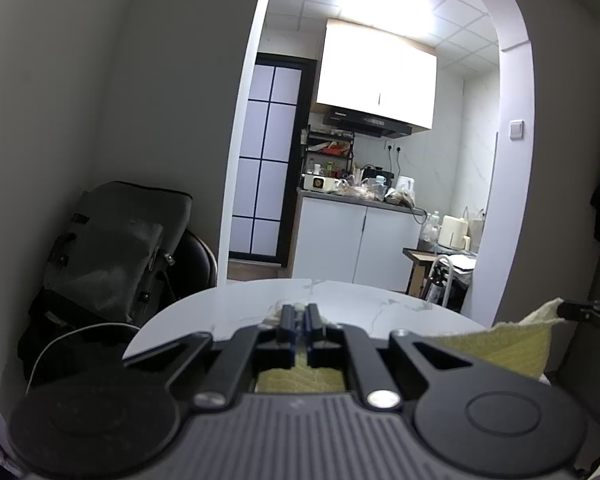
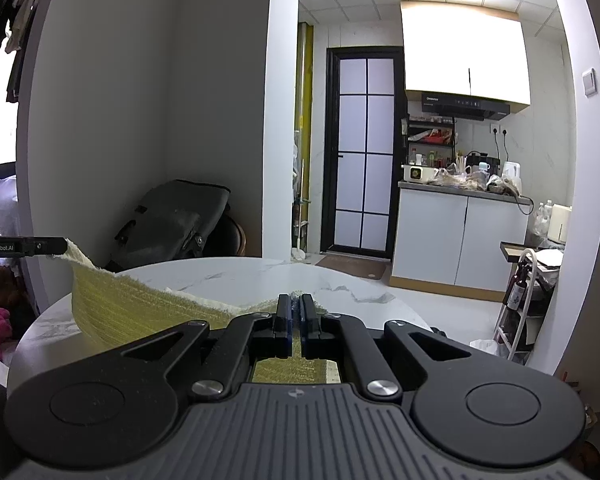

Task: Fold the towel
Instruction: 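Lift the gripped towel edge with both grippers and carry it over the opposite edge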

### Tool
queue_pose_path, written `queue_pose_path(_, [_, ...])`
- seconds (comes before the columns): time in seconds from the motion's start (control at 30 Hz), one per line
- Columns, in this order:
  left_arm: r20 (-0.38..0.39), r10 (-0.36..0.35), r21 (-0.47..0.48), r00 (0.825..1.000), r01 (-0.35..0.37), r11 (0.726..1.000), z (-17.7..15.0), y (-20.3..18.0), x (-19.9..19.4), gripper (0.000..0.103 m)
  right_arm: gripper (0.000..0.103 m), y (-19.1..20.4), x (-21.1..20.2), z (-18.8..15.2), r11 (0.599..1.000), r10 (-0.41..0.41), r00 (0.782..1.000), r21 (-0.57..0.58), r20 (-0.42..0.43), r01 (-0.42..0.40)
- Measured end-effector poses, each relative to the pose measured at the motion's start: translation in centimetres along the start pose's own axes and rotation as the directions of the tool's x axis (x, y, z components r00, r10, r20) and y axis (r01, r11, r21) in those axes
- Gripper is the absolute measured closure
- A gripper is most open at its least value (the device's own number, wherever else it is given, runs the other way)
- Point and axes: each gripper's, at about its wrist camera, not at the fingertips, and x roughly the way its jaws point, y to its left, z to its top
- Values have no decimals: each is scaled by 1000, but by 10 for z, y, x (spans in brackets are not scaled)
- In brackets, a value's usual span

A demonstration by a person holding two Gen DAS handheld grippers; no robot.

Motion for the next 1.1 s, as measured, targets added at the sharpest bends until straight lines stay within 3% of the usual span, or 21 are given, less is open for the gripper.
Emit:
queue_pose_path(0.4, [3,-1,2,1000,1,1000,-2,0,9,98,99,-2,14,9,1000,-14,1000,-1,12,14])
queue_pose_path(0.8, [-62,-5,-15,998,4,1000,-8,-2,48,98,99,-19,44,3,998,-51,998,37,-35,52])
queue_pose_path(1.1, [-91,21,-27,996,-23,999,-9,0,66,98,99,-28,67,-2,998,-26,997,52,-69,30])
